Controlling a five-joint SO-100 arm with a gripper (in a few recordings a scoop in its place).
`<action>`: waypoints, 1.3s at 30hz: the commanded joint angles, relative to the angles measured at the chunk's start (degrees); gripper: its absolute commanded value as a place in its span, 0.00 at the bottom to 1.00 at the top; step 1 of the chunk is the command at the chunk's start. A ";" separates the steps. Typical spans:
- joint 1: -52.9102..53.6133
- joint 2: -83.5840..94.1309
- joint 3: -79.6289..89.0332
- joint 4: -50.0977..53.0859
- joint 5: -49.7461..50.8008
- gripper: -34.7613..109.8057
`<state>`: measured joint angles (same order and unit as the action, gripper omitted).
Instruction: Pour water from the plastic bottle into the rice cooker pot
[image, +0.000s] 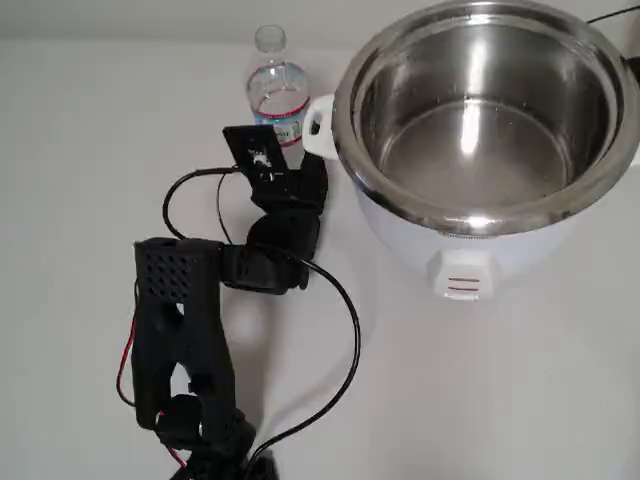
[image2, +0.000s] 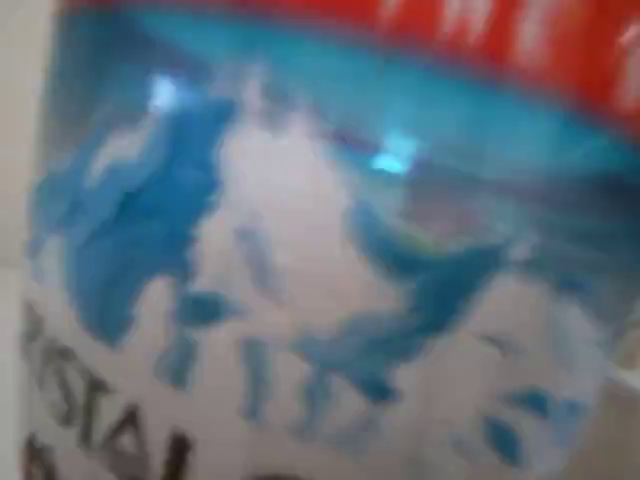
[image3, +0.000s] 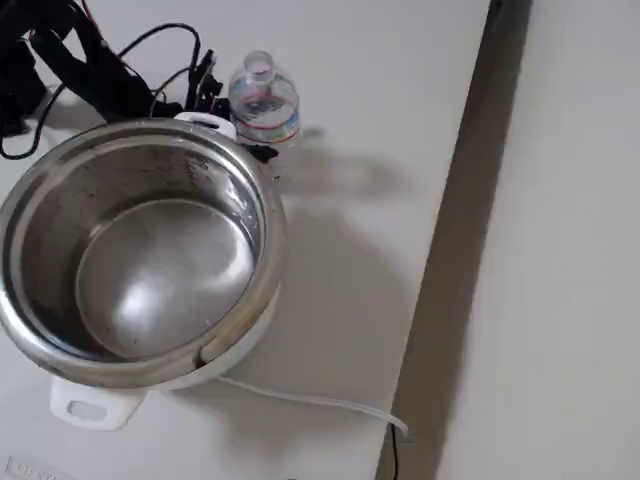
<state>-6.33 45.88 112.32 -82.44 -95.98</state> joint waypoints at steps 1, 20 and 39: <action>0.97 1.23 -2.90 -0.09 -1.85 0.67; 3.34 13.36 18.11 -5.01 2.46 0.67; 6.94 56.95 59.41 7.56 12.48 0.67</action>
<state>-0.79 86.13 164.27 -82.27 -86.04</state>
